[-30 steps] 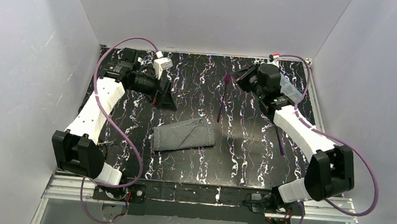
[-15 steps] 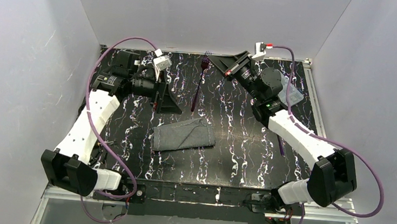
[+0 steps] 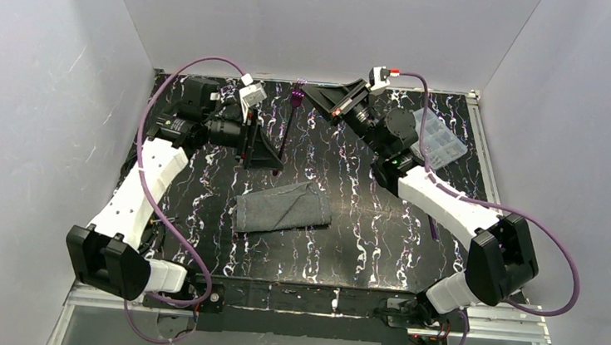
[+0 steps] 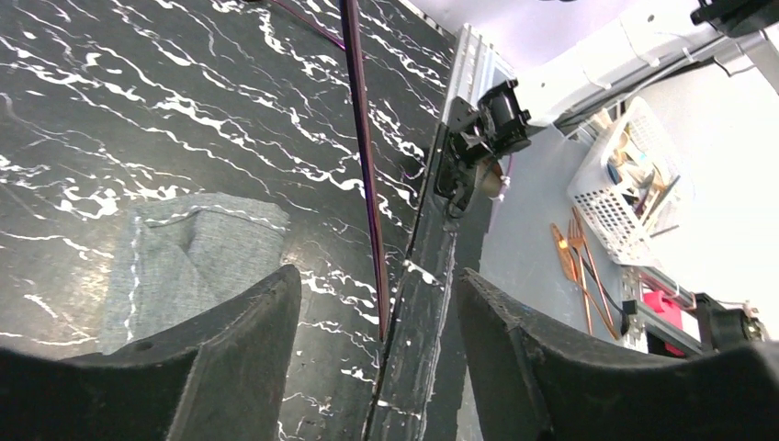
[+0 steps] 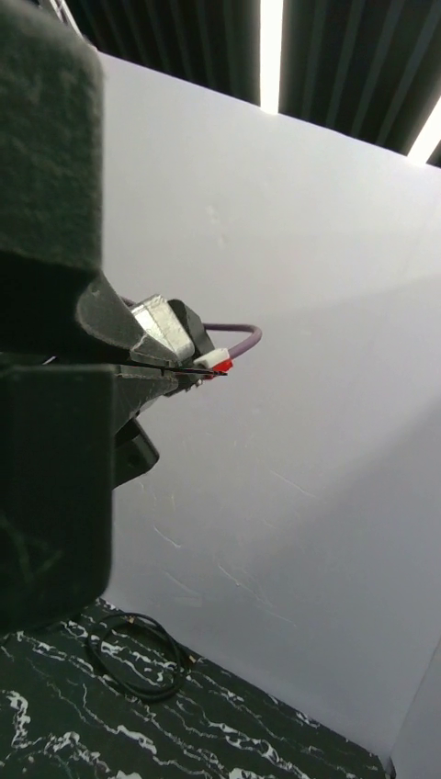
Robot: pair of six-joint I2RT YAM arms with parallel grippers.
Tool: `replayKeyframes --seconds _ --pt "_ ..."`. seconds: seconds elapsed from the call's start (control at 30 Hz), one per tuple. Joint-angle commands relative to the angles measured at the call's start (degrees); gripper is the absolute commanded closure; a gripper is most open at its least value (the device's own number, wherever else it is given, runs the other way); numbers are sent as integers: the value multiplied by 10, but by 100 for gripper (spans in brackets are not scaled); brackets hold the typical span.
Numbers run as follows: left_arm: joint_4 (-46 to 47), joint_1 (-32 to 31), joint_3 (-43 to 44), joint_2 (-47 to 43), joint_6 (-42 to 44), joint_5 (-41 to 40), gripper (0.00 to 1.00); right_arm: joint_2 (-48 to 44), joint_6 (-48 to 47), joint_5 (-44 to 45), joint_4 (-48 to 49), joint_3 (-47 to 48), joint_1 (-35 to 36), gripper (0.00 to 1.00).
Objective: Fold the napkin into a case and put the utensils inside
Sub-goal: Pass from the right arm to the left, then pass from the left arm to the right
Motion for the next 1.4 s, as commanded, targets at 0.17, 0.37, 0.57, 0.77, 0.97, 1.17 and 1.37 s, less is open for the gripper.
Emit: replayKeyframes --seconds 0.17,0.37,0.57,0.77,0.97,1.17,1.37 --pt "-2 -17 -27 -16 7 30 66 14 16 27 109 32 21 99" --pt "-70 -17 23 -32 141 -100 100 -13 -26 1 40 35 24 78" --pt "-20 -20 -17 -84 367 -372 100 -65 -206 -18 -392 126 13 2" --pt "211 -25 -180 -136 638 -572 100 -89 -266 -58 -597 184 -27 1" --pt "442 -32 -340 -196 824 -576 100 -87 -278 -118 -689 203 -41 1" --pt "551 -47 -393 -206 914 -564 100 -83 -257 -141 -683 145 -37 2" --pt "605 -63 -410 -202 975 -550 100 -53 -224 -148 -622 120 -5 21"
